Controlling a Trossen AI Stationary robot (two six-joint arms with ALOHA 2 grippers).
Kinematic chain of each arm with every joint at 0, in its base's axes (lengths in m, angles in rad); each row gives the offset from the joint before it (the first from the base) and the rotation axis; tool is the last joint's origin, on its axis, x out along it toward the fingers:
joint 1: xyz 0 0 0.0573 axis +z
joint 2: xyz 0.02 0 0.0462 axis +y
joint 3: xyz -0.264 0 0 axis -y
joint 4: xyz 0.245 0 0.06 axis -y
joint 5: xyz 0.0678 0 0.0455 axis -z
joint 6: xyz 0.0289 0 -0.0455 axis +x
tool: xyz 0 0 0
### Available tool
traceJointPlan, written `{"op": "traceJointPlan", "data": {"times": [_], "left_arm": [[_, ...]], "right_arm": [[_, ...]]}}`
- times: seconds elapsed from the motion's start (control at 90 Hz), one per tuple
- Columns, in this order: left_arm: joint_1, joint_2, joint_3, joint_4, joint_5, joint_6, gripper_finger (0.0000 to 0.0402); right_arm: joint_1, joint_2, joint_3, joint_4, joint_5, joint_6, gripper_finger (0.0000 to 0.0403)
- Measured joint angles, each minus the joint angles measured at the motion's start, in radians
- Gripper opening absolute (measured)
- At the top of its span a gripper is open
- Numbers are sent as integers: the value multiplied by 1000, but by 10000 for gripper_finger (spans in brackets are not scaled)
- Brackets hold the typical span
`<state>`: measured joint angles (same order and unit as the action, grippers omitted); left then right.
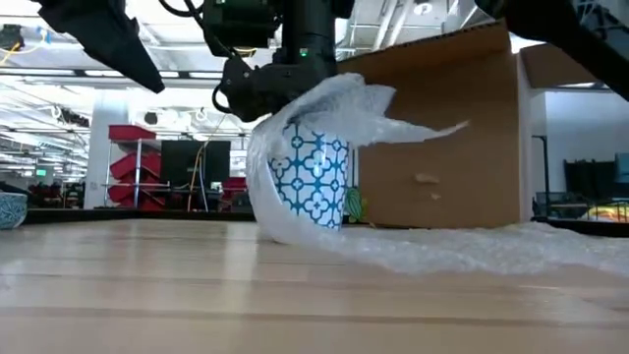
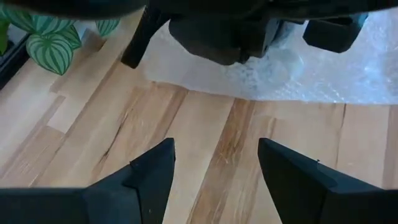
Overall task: Wrap mug
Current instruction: Wrap the blue mug
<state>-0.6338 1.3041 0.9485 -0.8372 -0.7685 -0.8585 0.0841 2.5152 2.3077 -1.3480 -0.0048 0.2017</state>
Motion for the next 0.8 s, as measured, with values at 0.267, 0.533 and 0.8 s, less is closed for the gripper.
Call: {"op": "traceJointPlan", "data": {"times": [0.267, 0.533, 0.8], "left_arm": [[0, 0, 0, -13, -3, -13, 212], [0, 0, 0, -13, -3, -17, 212], [0, 0, 0, -14, -3, -17, 212]], "right_arm": [[-1, -63, -9, 12, 3, -8, 0], [-4, -174, -7, -14, 4, 8, 0], [20, -246, -6, -9, 4, 2, 0]]}}
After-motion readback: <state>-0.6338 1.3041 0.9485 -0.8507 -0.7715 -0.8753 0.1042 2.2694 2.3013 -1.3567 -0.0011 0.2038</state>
